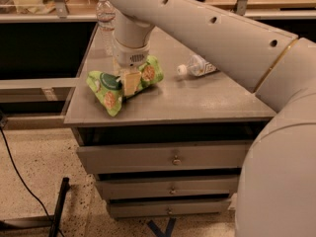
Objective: Pick green rice chip bag
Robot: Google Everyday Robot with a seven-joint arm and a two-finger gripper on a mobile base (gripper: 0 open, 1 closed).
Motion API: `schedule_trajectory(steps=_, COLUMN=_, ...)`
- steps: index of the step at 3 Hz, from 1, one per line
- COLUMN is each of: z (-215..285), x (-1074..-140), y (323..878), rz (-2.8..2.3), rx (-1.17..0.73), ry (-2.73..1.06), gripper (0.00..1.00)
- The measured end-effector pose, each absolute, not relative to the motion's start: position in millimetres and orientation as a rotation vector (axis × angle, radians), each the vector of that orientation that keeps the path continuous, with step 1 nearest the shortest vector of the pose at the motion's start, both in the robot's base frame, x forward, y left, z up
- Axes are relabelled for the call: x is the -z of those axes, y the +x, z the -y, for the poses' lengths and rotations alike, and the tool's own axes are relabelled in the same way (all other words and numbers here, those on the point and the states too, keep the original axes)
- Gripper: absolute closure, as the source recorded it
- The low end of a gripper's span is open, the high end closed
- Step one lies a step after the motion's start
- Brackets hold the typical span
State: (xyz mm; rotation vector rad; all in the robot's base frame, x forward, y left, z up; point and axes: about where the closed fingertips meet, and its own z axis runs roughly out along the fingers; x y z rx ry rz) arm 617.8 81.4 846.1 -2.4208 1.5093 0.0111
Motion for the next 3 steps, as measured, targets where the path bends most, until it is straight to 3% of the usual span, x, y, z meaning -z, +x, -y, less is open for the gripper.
schedule_trajectory(steps=1, z=-68, x=-873, y=629, rz=-1.544, rx=0.002, ry=-2.338, gripper=1.0)
schedule_trajectory(steps=3, z=-37, x=-942, y=649, rz=-1.58, rx=-0.007, ry=-2.172, gripper=1.0)
